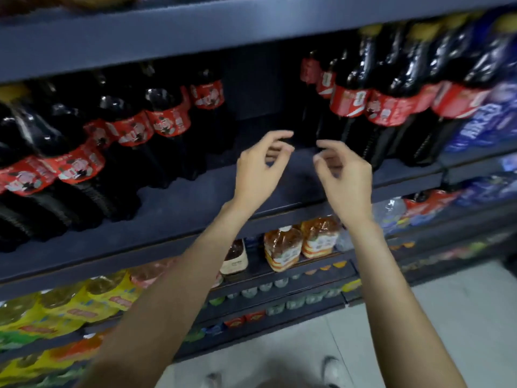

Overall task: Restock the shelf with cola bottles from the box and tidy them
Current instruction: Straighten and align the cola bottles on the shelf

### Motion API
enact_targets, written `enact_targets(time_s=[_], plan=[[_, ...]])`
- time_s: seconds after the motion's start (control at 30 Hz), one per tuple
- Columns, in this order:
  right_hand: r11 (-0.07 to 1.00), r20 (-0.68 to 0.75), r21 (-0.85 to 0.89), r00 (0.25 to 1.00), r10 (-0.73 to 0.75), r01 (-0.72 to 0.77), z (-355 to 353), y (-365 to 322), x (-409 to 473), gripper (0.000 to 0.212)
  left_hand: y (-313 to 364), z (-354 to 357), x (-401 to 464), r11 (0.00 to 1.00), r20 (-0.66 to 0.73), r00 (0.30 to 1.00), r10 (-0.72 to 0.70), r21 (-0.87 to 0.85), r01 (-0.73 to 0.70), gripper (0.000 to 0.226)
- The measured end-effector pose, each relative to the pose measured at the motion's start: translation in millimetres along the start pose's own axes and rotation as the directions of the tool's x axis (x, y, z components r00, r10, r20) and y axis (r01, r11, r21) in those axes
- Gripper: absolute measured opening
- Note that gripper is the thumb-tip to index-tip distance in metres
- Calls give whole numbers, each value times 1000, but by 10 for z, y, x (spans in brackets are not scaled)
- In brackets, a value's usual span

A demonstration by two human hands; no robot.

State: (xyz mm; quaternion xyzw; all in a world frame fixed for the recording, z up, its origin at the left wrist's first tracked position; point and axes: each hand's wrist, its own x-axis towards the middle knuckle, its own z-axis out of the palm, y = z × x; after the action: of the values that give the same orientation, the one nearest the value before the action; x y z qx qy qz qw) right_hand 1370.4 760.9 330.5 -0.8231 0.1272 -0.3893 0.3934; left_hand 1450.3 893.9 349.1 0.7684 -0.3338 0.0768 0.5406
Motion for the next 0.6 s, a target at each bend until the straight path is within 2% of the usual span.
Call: enact_targets(time_s=[0.1,0.17,0.2,0.33,0.4,0.5,0.6], plan=[[993,-333,-107,943,6,-44,-154,139,24,31,37,334,354,1000,153,988,-6,12,4,46],[986,-457,-127,889,40,-109,-218,205,69,40,54,576,531,1000,180,984,-9,12,7,65],[983,-470,-125,880,63,-137,-238,245,105,46,53,696,594,1000,166,986,-16,5,15,73],[981,-350,-107,930,117,-164,-300,435,370,79,40,1064,753,993,60,993,-105,-49,108,89],[975,-284,-139,950,127,-172,-317,494,471,89,42,1174,770,991,22,991,-129,-19,129,92],[962,-276,-189,951,141,-197,-342,535,552,92,65,1245,749,992,-61,991,-116,47,119,95],[984,-224,-112,968,110,-138,-408,552,532,89,42,1158,622,994,-129,986,-107,21,110,94]])
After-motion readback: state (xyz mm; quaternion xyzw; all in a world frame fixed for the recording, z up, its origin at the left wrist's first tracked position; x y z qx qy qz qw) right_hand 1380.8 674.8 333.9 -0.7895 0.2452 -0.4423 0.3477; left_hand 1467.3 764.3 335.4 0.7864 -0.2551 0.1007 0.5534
